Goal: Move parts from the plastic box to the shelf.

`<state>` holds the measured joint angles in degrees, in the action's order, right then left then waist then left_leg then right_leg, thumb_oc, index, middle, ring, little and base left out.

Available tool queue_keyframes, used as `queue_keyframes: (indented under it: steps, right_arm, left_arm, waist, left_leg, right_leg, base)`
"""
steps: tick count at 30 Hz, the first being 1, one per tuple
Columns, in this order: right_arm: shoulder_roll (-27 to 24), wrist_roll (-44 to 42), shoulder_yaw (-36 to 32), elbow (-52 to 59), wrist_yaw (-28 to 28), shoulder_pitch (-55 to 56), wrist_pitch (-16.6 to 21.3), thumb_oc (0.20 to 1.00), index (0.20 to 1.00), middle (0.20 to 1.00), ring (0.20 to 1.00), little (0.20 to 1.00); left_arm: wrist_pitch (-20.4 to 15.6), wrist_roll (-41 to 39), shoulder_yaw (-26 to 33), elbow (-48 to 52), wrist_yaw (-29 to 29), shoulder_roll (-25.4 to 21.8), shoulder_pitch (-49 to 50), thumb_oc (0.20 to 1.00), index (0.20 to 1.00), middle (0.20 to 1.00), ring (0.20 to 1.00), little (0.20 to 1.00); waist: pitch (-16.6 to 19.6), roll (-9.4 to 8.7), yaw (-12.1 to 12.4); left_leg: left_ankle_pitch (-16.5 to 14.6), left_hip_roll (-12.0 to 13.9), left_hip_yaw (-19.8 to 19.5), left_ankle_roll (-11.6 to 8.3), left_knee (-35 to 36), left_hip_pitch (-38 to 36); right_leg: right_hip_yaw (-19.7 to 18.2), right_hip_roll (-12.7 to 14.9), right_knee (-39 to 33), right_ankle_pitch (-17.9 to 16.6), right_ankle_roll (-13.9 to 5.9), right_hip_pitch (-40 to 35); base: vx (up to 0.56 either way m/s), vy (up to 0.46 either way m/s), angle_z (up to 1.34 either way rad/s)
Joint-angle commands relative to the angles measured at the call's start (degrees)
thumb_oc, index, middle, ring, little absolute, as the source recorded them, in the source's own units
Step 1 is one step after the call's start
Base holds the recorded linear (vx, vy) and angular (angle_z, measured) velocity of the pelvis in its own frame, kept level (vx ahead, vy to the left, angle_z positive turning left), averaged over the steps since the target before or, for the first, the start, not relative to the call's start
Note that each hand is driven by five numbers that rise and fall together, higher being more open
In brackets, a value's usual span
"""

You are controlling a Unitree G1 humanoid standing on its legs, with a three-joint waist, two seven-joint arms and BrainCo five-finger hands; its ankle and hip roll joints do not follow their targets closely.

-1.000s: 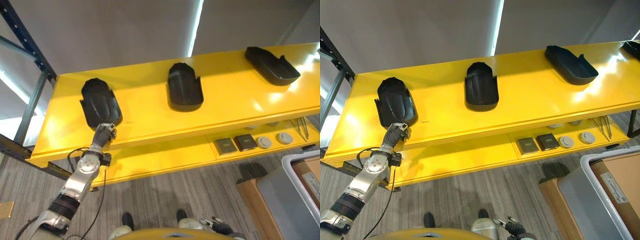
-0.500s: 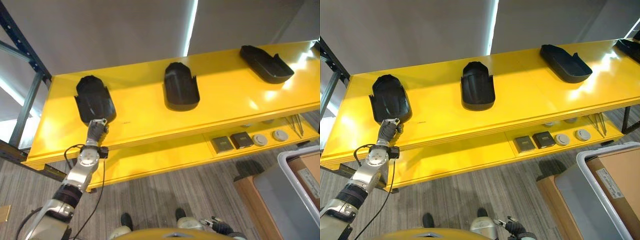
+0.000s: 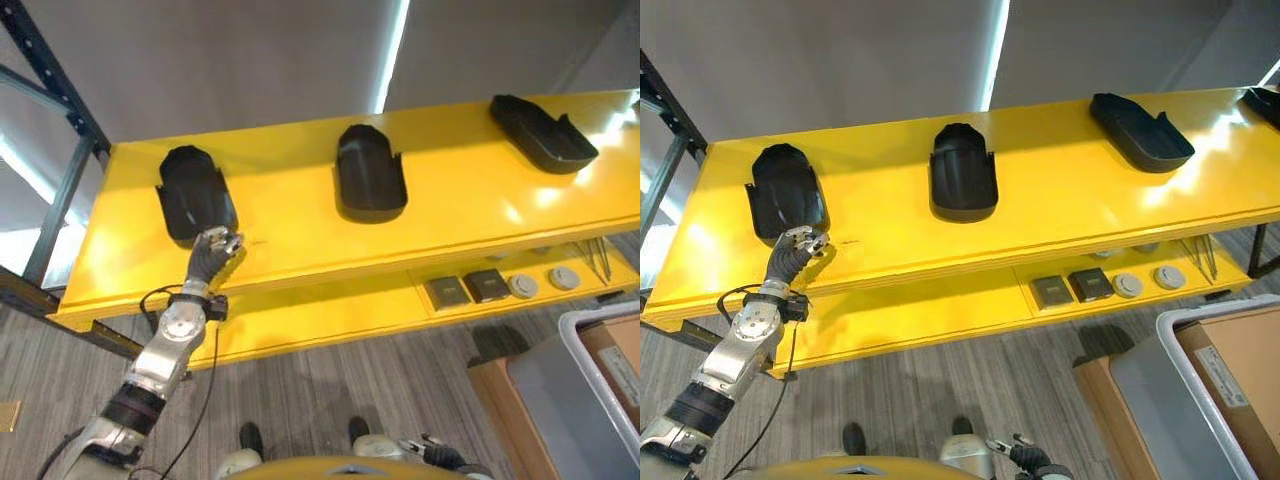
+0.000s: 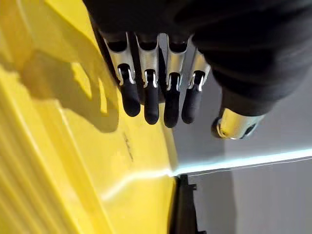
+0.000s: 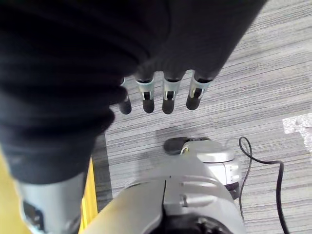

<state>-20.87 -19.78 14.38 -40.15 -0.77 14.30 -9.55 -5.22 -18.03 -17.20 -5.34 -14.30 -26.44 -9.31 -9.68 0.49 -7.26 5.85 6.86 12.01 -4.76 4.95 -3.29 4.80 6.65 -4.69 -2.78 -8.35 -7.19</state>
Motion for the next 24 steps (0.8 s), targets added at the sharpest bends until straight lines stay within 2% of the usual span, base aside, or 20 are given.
queue_keyframes:
  steps: [1,3,5,6,9,12,14,16,18,22,24]
  right_arm:
    - [2.0,-0.1,0.1,-4.1,-1.7,-2.2,-2.2,1.0,1.0,1.0,1.0,1.0]
    - [2.5,-0.6,-0.4,-5.3,-2.0,-3.1,-3.1,1.0,1.0,1.0,1.0,1.0]
    - [3.0,-1.1,-0.6,-6.5,-1.8,-3.9,-3.3,1.0,1.0,1.0,1.0,1.0]
    - [3.2,-1.1,-0.5,-7.0,-1.7,-4.2,-3.1,1.0,1.0,1.0,1.0,1.0]
    - [3.0,-2.4,-1.0,-8.2,-1.6,-6.1,-3.4,1.0,1.0,1.0,1.0,1.0]
    - [2.5,-4.6,-1.6,-9.2,-1.4,-7.6,-4.4,1.0,1.0,1.0,1.0,1.0]
    - [2.4,-5.0,-2.0,-9.7,-1.0,-8.0,-4.5,1.0,1.0,1.0,1.0,1.0]
    - [2.1,-5.2,-2.4,-11.9,-1.6,-9.1,-4.2,1.0,1.0,1.0,1.0,1.0]
    - [1.9,-4.2,-2.6,-13.2,-2.2,-9.4,-4.1,1.0,1.0,1.0,1.0,1.0]
    - [2.3,-1.1,-2.4,-17.8,-2.9,-10.7,-3.3,1.0,1.0,1.0,1.0,1.0]
    - [2.7,0.7,-2.0,-20.4,-4.0,-11.4,-3.0,1.0,1.0,1.0,1.0,1.0]
  left_arm:
    - [-3.2,-4.7,2.5,4.1,8.0,-1.2,-1.8,1.0,1.0,1.0,1.0,1.0]
    - [-2.6,-8.5,2.8,7.4,12.8,-1.2,0.1,1.0,1.0,1.0,1.0,1.0]
    - [1.6,-17.0,2.8,9.7,18.4,-0.6,1.9,1.0,1.0,1.0,1.0,1.0]
    - [2.8,-20.8,2.8,10.3,19.3,-0.3,2.6,1.0,1.0,1.0,1.0,1.0]
    - [2.9,-22.3,3.4,11.0,21.7,-0.7,6.9,1.0,1.0,1.0,1.0,1.0]
    - [5.9,-27.4,5.7,9.8,24.2,-1.3,11.9,1.0,1.0,1.0,1.0,1.0]
    - [5.1,-30.1,6.8,7.4,24.9,-1.1,14.5,1.0,1.0,1.0,1.0,1.0]
    - [8.0,-26.0,6.6,0.1,28.6,-0.1,19.0,1.0,1.0,1.0,1.0,1.0]
    - [6.0,-25.9,5.7,-7.3,30.2,0.7,21.5,1.0,1.0,1.0,1.0,1.0]
    - [3.5,-24.7,5.6,-21.7,29.9,2.9,22.9,1.0,1.0,1.0,1.0,1.0]
    - [1.1,-22.7,6.2,-29.5,29.9,4.8,22.9,1.0,1.0,1.0,1.0,1.0]
  waist:
    - [0.1,0.25,2.6]
    - [0.6,0.35,3.5]
    - [1.1,0.44,4.5]
    - [1.2,0.47,4.8]
    - [1.8,0.54,6.4]
    - [2.4,0.5,8.1]
    - [2.5,0.34,9.0]
    - [2.8,-0.18,10.6]
    - [2.9,-0.3,11.2]
    - [3.4,-0.53,12.0]
    - [3.5,-0.72,12.4]
  left_leg:
    - [-4.1,2.0,0.3,-0.05,0.1,-3.2]
    - [-4.0,2.0,0.0,-0.17,0.1,-3.2]
    - [-3.9,2.1,-0.2,-0.28,0.1,-3.3]
    - [-3.9,2.2,-0.3,-0.33,0.1,-3.3]
    - [-3.5,2.3,-0.7,-0.5,0.1,-3.2]
    - [-3.1,2.3,-1.2,-0.65,0.1,-3.0]
    - [-3.0,2.3,-1.4,-0.64,-0.1,-2.8]
    - [-2.9,2.2,-1.9,-0.59,-0.3,-2.4]
    - [-2.8,2.1,-2.0,-0.53,-0.1,-2.3]
    - [-2.9,1.6,-2.1,-0.19,0.1,-1.8]
    - [-3.0,1.3,-2.4,-0.07,0.1,-1.5]
  right_leg:
    - [2.7,0.4,2.3,1.8,-0.86,2.2]
    - [3.2,0.3,2.0,1.7,-0.69,1.7]
    - [3.9,0.2,1.7,1.6,-0.57,1.2]
    - [4.1,0.2,1.6,1.6,-0.55,1.0]
    - [5.0,0.2,1.4,1.2,-0.49,0.6]
    - [6.0,0.3,1.1,0.9,-0.47,0.4]
    - [6.4,0.3,1.0,0.6,-0.49,0.3]
    - [7.2,0.4,0.9,0.1,-0.37,0.4]
    - [7.9,0.5,0.9,0.0,-0.51,0.3]
    - [8.5,0.8,1.1,-0.2,-0.76,0.6]
    - [8.7,0.9,1.3,-0.3,-0.9,0.8]
  base:
    - [-0.05,-0.034,0.25]
    - [-0.06,-0.022,0.15]
    - [-0.06,-0.011,0.15]
    - [-0.09,-0.008,0.22]
    - [-0.1,-0.006,0.1]
    - [-0.08,0.008,0.06]
    - [-0.1,0.007,0.21]
    - [-0.12,0.005,0.18]
    - [-0.06,0.019,0.16]
    - [-0.04,0.026,0.19]
    - [-0.04,0.002,0.24]
